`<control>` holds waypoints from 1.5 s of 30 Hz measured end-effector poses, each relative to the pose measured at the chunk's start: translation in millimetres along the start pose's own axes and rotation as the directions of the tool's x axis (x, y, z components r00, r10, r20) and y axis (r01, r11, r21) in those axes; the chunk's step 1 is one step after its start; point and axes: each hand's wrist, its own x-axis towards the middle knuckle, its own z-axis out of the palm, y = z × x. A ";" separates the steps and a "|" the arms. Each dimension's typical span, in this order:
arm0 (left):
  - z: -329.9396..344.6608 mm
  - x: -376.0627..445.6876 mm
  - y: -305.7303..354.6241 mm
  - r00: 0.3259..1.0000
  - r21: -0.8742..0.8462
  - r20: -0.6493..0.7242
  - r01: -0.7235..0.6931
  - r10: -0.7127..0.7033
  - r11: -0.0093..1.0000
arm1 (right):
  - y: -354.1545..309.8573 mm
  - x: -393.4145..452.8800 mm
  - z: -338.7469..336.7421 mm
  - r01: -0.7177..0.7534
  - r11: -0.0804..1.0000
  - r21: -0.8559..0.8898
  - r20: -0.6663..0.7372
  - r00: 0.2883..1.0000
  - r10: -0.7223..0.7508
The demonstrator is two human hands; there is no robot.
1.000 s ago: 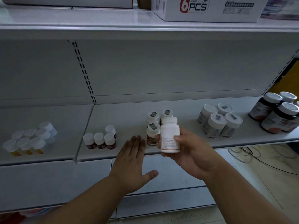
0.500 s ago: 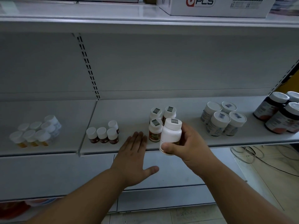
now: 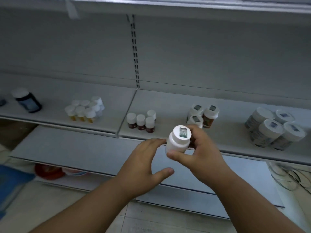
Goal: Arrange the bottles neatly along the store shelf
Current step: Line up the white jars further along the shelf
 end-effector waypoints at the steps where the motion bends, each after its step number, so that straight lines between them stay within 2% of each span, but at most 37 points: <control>1: -9.0 -5.6 -4.1 1.000 -0.011 -0.025 0.007 -0.007 1.000 | -8.4 2.2 9.1 0.021 1.000 -0.010 0.007 1.000 -0.021; 6: -65.0 -45.1 -48.8 0.986 -0.025 -0.141 0.088 -0.091 0.996 | -54.2 23.5 79.1 0.121 0.992 -0.037 0.083 0.990 -0.118; 10: -126.6 -103.9 -107.4 0.947 0.002 -0.249 0.212 -0.205 0.977 | -100.9 44.0 175.5 0.201 0.979 0.012 0.202 0.959 -0.200; 13: -176.3 -158.3 -155.4 0.896 0.036 -0.322 0.334 -0.305 0.942 | -138.4 54.6 261.4 0.283 0.958 0.049 0.309 0.907 -0.285; 16: -227.3 -212.6 -199.7 0.831 0.075 -0.384 0.464 -0.403 0.883 | -175.6 62.8 346.1 0.333 0.937 0.108 0.399 0.849 -0.348; 19: -268.5 -265.4 -230.9 0.753 0.083 -0.433 0.581 -0.496 0.809 | -208.1 65.1 420.8 0.319 0.933 0.168 0.497 0.790 -0.360; 26: -307.9 -329.1 -307.7 0.574 -0.050 -0.506 0.726 -0.644 0.686 | -248.9 84.0 551.4 0.313 0.924 0.222 0.693 0.616 -0.375; 29: -324.5 -339.7 -349.6 0.500 -0.085 -0.496 0.786 -0.710 0.613 | -260.1 107.9 605.7 0.316 0.925 0.211 0.749 0.556 -0.361; 32: -353.0 -346.8 -395.8 0.457 -0.064 -0.498 0.828 -0.737 0.556 | -273.3 135.5 666.5 0.332 0.916 0.226 0.778 0.504 -0.374; 40: -448.3 -361.2 -510.5 0.262 -0.132 -0.518 0.916 -0.814 0.378 | -334.4 216.9 830.9 0.407 0.883 0.234 0.870 0.317 -0.377; 42: -465.1 -368.4 -539.7 0.214 -0.156 -0.527 0.927 -0.822 0.341 | -345.1 227.3 870.6 0.437 0.868 0.236 0.874 0.295 -0.387; 45: -488.4 -383.1 -592.5 0.178 -0.177 -0.526 0.934 -0.832 0.311 | -351.1 239.5 935.0 0.446 0.870 0.210 0.894 0.272 -0.355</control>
